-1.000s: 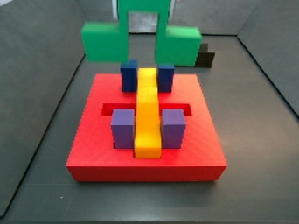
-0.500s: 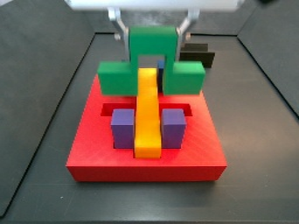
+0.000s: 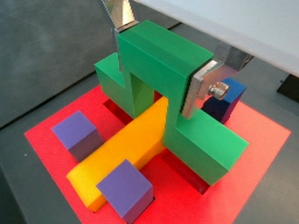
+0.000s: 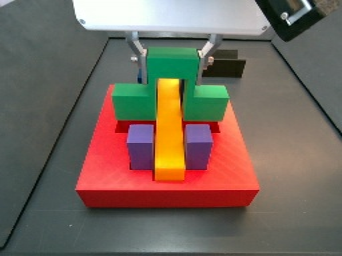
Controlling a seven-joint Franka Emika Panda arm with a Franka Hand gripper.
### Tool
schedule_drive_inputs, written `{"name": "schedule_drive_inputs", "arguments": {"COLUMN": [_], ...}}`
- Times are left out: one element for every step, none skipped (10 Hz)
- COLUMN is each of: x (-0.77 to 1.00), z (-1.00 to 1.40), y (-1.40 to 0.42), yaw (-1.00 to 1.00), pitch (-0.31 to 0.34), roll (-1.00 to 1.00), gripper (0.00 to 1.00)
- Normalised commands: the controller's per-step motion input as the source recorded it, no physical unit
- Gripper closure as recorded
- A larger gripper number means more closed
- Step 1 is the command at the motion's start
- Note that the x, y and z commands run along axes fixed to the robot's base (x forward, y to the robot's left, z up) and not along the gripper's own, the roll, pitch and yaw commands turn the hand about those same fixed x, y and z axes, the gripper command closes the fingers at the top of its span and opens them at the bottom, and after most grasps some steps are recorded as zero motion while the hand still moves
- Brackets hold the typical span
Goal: Pick up the green object. Move up. Move to above the board. Insert the green object.
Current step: Insert the green object.
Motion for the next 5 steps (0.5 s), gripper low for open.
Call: {"name": "schedule_drive_inputs", "arguments": {"x": [0.33, 0.31, 0.22, 0.09, 0.00], "z": [-0.19, -0.22, -0.24, -0.25, -0.21], "y": [0.00, 0.00, 0.00, 0.00, -0.04], "yaw": [0.00, 0.00, 0.00, 0.00, -0.06], "pitch": [-0.039, -0.040, -0.027, -0.016, -0.020], "roll": [-0.03, -0.02, 0.00, 0.00, 0.00], "gripper": [1.00, 1.00, 1.00, 1.00, 1.00]}}
